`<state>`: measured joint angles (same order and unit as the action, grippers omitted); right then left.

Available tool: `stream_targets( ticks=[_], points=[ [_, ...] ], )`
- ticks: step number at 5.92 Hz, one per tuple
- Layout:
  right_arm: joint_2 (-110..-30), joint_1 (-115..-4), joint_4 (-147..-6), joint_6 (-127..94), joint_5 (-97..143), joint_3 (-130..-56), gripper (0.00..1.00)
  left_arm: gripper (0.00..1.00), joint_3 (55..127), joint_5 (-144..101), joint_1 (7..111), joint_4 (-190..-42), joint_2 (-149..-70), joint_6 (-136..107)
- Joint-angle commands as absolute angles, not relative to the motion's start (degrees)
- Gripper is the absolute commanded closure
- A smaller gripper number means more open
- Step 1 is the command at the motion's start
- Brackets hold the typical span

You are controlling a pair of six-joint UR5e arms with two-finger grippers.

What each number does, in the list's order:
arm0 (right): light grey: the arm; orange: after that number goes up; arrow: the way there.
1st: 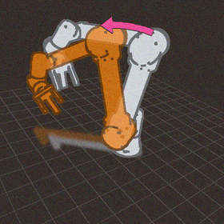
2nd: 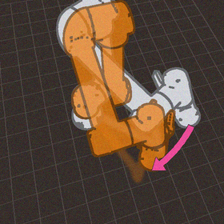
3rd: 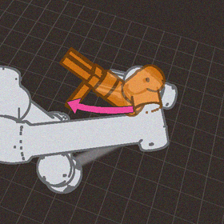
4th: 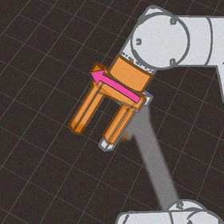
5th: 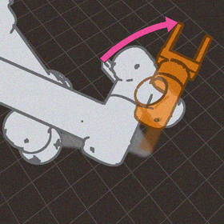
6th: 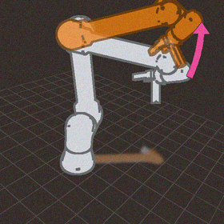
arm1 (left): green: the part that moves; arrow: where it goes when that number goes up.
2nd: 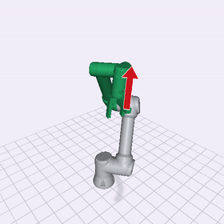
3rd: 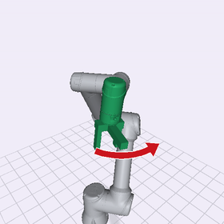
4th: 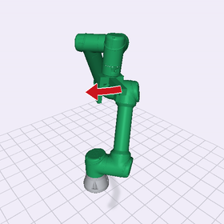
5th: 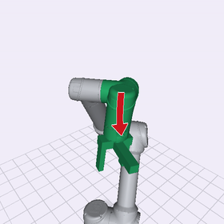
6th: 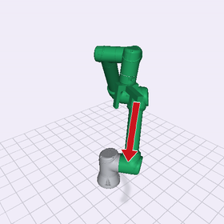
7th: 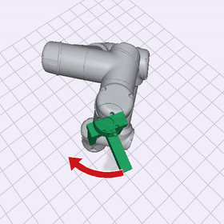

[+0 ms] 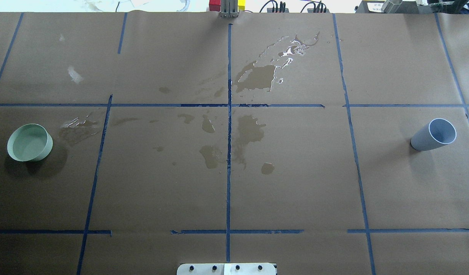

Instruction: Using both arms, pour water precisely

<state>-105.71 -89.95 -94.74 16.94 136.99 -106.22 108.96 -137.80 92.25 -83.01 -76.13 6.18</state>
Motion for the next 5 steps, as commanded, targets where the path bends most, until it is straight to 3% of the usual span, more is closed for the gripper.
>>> stream_targets(
  ticks=[1, 5],
  points=[
    [-106.26, -89.91, -94.75, 16.96, 137.02, -106.08, 0.00, 0.00, 108.98, -137.37, 92.11, -82.97, -75.59, 6.24],
    [-106.44, -89.91, -94.74, 17.14, 136.76, -105.38, 0.00, 0.00, 106.88, -136.93, 88.42, -83.05, -76.03, 6.24]
  ],
)
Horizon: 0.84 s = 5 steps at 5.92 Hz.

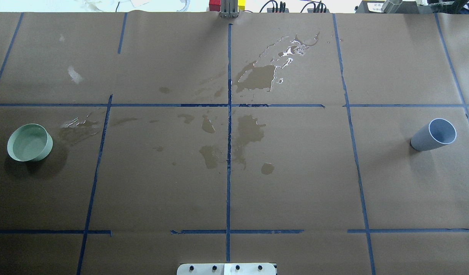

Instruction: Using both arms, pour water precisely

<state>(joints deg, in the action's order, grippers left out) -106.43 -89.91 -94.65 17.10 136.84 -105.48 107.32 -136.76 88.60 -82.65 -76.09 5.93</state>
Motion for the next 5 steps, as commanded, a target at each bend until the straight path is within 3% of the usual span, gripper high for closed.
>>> stream_targets(
  ticks=[1, 5],
  points=[
    [-106.44, -89.91, -94.66, 17.14, 136.84, -105.29, 0.00, 0.00, 106.79, -137.02, 88.42, -83.14, -76.03, 6.33],
    [-105.91, -89.91, -93.18, 17.14, 136.58, -105.38, 0.00, 0.00, 106.61, -137.37, 88.42, -83.14, -76.46, 6.24]
  ],
)
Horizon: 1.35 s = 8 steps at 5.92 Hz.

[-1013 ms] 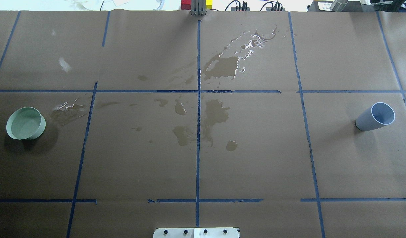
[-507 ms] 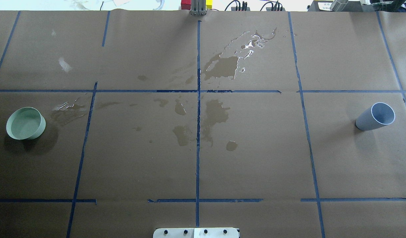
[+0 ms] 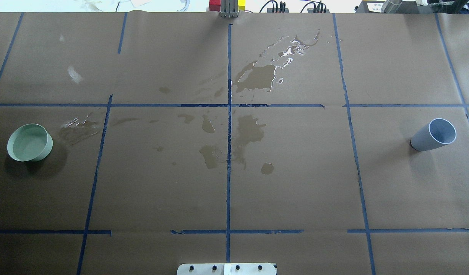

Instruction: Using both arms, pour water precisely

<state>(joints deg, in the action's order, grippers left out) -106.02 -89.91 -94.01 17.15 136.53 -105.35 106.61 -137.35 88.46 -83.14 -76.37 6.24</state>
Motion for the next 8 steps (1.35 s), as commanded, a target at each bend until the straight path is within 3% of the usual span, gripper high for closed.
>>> stream_targets(
  ticks=[1, 8],
  points=[
    [-105.91, -89.91, -90.73, 16.88, 136.58, -105.38, 0.00, 0.00, 106.00, -137.29, 88.42, -83.06, -77.33, 5.81],
    [-106.44, -89.91, -90.62, 16.87, 136.32, -105.21, 0.00, 0.00, 105.04, -137.02, 88.51, -82.97, -77.25, 5.63]
  ],
)
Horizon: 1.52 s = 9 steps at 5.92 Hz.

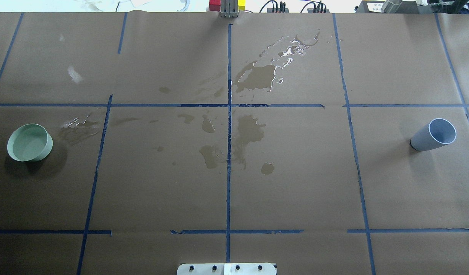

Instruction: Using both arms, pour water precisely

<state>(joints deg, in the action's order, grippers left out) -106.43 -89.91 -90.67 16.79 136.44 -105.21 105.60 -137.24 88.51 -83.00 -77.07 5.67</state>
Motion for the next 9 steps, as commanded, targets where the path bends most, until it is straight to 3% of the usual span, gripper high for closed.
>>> stream_targets(
  ticks=[1, 9],
  points=[
    [-106.44, -89.91, -90.62, 16.87, 136.41, -105.21, 0.00, 0.00, 104.68, -137.02, 88.51, -83.06, -77.34, 5.71],
    [-106.35, -88.77, -89.83, 12.85, 136.76, -105.99, 0.00, 0.00, 101.78, -136.85, 88.59, -89.38, -79.72, 0.44]
  ],
)
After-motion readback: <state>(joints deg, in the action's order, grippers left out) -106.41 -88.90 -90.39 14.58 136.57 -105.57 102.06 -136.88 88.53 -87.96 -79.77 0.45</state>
